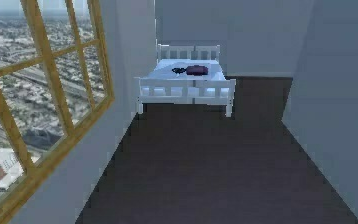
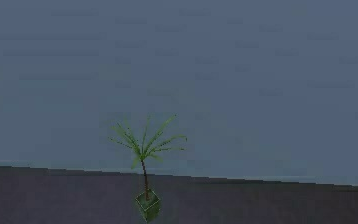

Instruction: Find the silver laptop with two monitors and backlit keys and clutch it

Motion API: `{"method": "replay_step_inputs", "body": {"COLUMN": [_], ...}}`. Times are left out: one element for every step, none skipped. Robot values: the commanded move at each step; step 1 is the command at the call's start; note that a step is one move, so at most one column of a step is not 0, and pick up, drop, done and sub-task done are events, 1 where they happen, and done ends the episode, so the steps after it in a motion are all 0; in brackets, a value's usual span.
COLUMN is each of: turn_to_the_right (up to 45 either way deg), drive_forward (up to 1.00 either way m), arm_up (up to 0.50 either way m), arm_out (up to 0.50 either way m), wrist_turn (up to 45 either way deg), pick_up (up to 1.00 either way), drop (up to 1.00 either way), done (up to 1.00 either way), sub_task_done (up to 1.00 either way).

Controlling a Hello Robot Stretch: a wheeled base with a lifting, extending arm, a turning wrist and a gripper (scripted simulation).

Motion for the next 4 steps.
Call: {"method": "replay_step_inputs", "body": {"turn_to_the_right": [0.0,24.0,0.0,3.0], "drive_forward": [0.30,0.00,1.00,0.00], "arm_up": [0.00,0.00,0.00,0.00], "arm_out": [0.00,0.00,0.00,0.00], "wrist_turn": [0.0,0.0,0.0,0.0], "pick_up": [0.00,0.00,0.00,0.00], "drop": [0.00,0.00,0.00,0.00], "done": [0.00,0.00,0.00,0.00], "sub_task_done": [0.00,0.00,0.00,0.00]}}
